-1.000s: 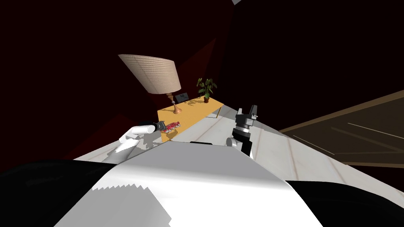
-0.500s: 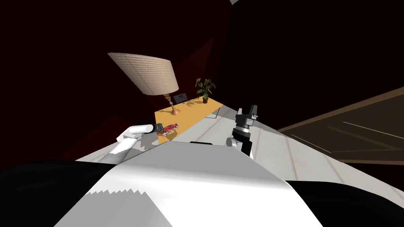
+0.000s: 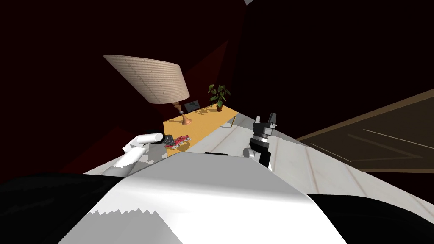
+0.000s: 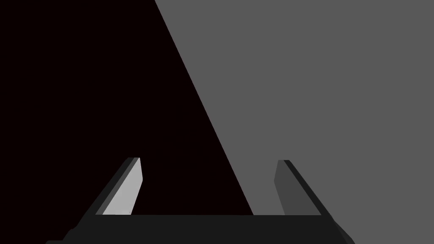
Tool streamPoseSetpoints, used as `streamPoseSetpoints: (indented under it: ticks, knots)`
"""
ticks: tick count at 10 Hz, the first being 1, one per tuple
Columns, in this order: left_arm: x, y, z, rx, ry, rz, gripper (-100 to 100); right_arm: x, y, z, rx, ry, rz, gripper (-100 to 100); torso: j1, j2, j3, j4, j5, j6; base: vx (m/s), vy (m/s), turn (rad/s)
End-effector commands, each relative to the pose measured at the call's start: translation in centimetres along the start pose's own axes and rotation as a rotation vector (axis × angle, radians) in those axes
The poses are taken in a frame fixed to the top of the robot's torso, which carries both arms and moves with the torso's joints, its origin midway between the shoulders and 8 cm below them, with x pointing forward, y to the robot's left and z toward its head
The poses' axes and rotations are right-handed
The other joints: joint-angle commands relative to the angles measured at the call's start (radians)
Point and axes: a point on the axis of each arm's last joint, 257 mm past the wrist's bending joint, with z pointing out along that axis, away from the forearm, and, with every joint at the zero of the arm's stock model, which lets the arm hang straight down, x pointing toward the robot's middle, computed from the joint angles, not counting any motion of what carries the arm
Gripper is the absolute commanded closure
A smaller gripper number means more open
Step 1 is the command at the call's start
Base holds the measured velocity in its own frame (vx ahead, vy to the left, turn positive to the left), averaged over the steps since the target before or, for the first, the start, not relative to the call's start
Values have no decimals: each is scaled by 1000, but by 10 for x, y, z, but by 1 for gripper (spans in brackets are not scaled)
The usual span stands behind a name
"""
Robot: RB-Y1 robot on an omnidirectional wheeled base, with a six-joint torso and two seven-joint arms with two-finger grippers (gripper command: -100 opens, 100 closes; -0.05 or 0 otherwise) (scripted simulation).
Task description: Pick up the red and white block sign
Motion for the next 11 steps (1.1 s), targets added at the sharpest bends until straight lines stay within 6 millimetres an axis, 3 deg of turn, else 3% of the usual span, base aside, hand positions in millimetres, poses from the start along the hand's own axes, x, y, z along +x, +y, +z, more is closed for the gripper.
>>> streamPoseSetpoints:
  ticks: [1, 8, 11]
  knots:
    - [-16, 7, 1, -51, -34, -21, -100, 0, 0, 0, 0, 0, 0, 0, 0, 0, 0, 0, 0, 0, 78, -29, -68]
    - [-54, 46, -2, -234, -134, -64, -100, 0, 0, 0, 0, 0, 0, 0, 1, 0, 0, 0, 0, 0, 74, -6, -47]
    - [-73, 75, -4, -348, -181, -91, -100, 0, 0, 0, 0, 0, 0, 0, 1, -1, -1, 0, 0, 0, 86, 3, -63]
